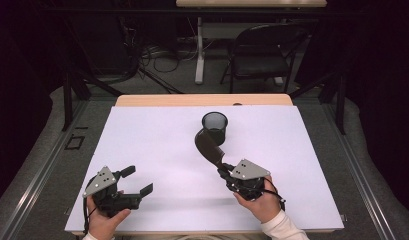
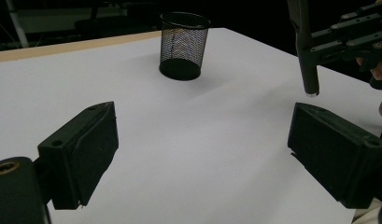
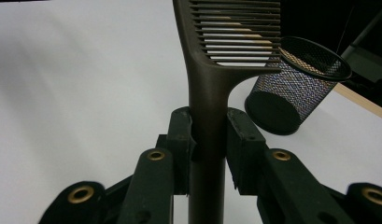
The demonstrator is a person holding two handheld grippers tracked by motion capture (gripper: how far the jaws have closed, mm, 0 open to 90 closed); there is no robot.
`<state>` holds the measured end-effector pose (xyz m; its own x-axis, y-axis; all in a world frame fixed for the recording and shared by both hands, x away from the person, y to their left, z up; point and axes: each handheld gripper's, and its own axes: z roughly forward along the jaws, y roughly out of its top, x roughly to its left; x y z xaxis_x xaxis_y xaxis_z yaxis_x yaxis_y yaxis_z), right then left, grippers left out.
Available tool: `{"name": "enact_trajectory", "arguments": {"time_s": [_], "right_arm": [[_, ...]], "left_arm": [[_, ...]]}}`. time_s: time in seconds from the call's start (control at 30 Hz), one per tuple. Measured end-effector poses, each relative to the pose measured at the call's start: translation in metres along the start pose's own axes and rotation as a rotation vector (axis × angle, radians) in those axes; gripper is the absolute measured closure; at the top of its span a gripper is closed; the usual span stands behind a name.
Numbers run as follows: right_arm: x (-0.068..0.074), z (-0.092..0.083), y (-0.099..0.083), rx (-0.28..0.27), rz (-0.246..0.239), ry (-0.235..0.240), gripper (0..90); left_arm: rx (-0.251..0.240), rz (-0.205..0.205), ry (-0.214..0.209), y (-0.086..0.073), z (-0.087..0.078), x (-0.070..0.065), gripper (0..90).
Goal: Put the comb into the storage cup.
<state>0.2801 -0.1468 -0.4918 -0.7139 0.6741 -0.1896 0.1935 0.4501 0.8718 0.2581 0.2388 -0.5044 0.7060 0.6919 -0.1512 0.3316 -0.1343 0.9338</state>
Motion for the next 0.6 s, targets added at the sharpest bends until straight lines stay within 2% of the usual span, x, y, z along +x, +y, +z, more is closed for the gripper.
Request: {"name": "enact_trajectory", "arguments": {"time_s": [0.17, 0.2, 0.37, 0.6], "right_arm": [[0.004, 0.002, -0.001, -0.006, -0.01, 0.004, 72.7], [0.004, 0.002, -0.001, -0.008, -0.011, 0.005, 72.8], [0.007, 0.003, -0.002, -0.012, -0.014, 0.011, 72.7], [0.013, 0.005, -0.002, -0.022, -0.025, 0.014, 72.7]], "left_arm": [[0.002, -0.008, 0.004, 0.002, 0.002, -0.002, 9.5], [-0.001, -0.017, -0.008, 0.003, 0.003, -0.003, 9.5], [0.008, -0.006, -0.008, 0.007, 0.005, -0.007, 10.0], [-0.024, -0.017, -0.011, 0.017, 0.005, -0.01, 15.5]]}}
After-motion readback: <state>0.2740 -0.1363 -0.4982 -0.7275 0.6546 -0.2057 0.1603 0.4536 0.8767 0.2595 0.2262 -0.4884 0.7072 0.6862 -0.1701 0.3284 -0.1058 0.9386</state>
